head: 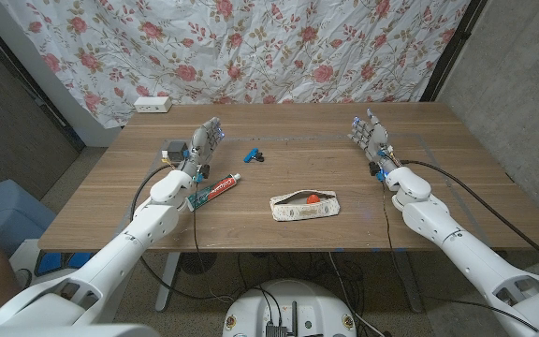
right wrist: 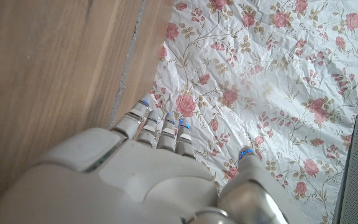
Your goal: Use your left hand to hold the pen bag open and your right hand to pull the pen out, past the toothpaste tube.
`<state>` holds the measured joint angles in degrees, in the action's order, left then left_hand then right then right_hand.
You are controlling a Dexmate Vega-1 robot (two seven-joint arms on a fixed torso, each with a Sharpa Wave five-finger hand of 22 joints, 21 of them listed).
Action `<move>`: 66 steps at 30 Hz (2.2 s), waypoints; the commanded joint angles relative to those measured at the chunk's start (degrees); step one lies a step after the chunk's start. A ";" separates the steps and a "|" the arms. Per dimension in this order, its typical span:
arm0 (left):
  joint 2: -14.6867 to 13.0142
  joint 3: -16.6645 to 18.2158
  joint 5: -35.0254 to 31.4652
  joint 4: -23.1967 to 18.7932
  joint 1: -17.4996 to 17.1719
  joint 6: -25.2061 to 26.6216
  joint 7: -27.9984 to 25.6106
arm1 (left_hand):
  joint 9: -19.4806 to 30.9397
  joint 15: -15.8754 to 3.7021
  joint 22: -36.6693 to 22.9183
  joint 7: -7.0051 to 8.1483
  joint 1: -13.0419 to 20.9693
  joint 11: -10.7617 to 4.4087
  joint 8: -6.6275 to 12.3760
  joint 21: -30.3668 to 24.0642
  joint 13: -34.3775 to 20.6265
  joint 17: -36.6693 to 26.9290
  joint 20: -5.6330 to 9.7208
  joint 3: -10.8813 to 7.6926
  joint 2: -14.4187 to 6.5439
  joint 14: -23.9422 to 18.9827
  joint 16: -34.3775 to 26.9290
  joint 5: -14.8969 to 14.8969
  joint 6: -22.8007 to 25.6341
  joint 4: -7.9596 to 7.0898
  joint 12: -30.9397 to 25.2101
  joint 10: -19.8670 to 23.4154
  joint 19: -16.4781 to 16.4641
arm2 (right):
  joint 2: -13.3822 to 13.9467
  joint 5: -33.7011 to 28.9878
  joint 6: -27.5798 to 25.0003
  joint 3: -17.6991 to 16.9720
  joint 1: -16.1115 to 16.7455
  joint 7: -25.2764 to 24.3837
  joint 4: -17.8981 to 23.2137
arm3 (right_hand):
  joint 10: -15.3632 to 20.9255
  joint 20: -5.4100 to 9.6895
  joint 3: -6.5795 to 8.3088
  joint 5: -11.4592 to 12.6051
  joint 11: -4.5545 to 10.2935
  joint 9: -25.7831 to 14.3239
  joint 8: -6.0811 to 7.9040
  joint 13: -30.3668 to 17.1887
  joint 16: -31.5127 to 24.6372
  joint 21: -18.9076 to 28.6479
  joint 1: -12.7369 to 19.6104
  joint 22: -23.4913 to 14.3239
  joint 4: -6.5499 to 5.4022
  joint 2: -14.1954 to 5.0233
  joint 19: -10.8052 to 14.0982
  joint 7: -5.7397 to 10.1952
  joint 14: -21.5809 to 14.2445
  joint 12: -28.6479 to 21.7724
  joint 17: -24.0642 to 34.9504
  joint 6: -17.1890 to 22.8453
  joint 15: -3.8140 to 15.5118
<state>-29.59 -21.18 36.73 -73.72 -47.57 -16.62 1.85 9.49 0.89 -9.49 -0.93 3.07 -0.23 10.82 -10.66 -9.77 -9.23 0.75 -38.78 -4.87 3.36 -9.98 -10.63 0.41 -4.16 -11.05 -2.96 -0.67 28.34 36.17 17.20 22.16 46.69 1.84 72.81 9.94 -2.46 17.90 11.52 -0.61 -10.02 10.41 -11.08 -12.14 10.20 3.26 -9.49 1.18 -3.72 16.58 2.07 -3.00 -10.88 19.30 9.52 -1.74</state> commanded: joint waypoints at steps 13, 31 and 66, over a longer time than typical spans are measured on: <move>-2.93 -1.99 -5.66 -11.73 -2.13 7.84 -8.77 | 0.31 -1.94 -0.05 1.64 3.25 -2.00 0.82 -0.29 -0.13 -0.19 0.53 -0.93 -1.78 -1.46 -0.19 0.28 5.98 6.03 -0.56 3.38 -1.88 | 0.28 -0.81 3.72 -0.14 -0.90 2.85 -2.79 | 0.50 0.46 0.67 0.41 0.02 -0.13 0.40 -0.06 -0.08 0.31 0.14 -0.12 0.08 -0.71 0.31 0.07 -0.72 -0.35 -0.34 0.59 0.54; -5.84 -3.25 -10.17 -18.06 -2.15 11.91 -10.79 | 0.34 -3.41 -0.05 4.31 7.10 -3.59 1.04 -0.37 -0.16 -0.24 0.91 -1.86 -1.11 -3.00 -0.30 0.69 10.86 12.55 -0.66 6.37 -3.98 | 0.48 -0.82 5.24 -1.10 1.13 1.24 -1.95 | 0.79 0.73 1.05 0.51 0.08 -0.11 0.49 0.04 0.02 0.43 0.43 -0.11 0.36 -0.95 0.46 0.26 -1.07 -0.40 -0.95 1.03 0.82; -17.31 -2.73 -20.02 -38.85 -8.63 26.05 -15.14 | 0.40 -4.88 -0.04 5.85 14.20 -5.16 2.25 -0.27 -0.19 -0.23 1.05 -1.94 0.52 -6.84 -0.46 0.64 19.78 15.18 -0.86 11.49 -6.65 | -0.65 -1.06 6.60 -0.21 -1.28 3.90 -6.11 | 1.04 0.98 1.56 0.52 0.22 -0.09 0.50 0.13 0.11 0.55 0.44 -0.09 0.55 -1.31 0.72 0.42 -1.45 -0.39 -1.82 1.61 0.86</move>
<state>-43.53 -24.32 19.91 -106.75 -54.36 5.35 -12.42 9.74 -1.95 -9.32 4.92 16.45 -5.23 12.59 -10.66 -9.74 -9.20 1.74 -40.63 -4.58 -2.78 -10.20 -9.95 19.28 10.72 -11.53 7.76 -6.59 28.26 35.09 23.42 21.56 46.45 4.74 68.27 10.75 -1.84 19.00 11.52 -0.19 -9.99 10.41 -10.93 -12.13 10.39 3.78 -9.46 1.66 -4.25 17.19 2.47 -4.02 -11.03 17.54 10.54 -0.71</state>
